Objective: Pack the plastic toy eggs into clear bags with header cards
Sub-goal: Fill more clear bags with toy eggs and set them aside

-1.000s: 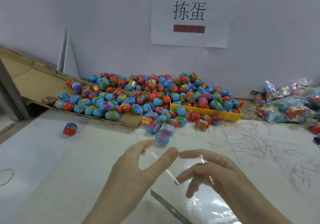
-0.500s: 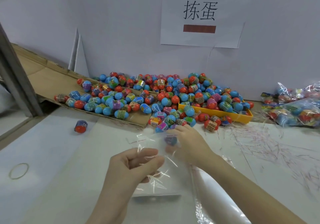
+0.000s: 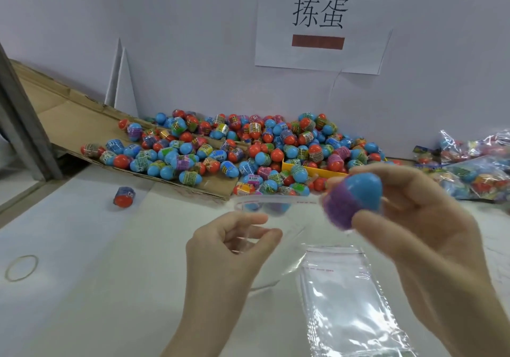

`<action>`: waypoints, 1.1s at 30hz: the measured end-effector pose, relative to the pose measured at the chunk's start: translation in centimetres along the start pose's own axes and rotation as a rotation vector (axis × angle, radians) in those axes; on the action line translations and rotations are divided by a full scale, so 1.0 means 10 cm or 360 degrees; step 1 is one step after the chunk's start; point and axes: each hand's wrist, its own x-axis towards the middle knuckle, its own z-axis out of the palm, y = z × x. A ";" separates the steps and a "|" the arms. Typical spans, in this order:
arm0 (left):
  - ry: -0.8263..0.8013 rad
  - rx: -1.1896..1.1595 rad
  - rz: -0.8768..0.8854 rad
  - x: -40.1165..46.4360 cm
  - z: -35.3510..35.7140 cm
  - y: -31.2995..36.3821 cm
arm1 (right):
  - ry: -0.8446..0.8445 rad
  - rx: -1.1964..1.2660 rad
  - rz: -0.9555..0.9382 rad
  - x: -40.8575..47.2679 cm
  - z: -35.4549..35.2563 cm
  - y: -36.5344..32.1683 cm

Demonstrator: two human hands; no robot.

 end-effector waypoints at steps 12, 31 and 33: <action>-0.0443 0.0040 0.0229 -0.10 0.12 0.12 | 0.0163 -0.1319 -0.0226 -0.04 0.01 0.15; -0.0504 0.0560 0.0810 -0.09 0.19 -0.03 | -0.0340 -0.1328 0.0016 -0.08 -0.04 0.15; -0.0538 0.0484 0.0684 -0.09 0.16 -0.02 | -0.0343 -0.1350 -0.0055 -0.06 -0.05 0.16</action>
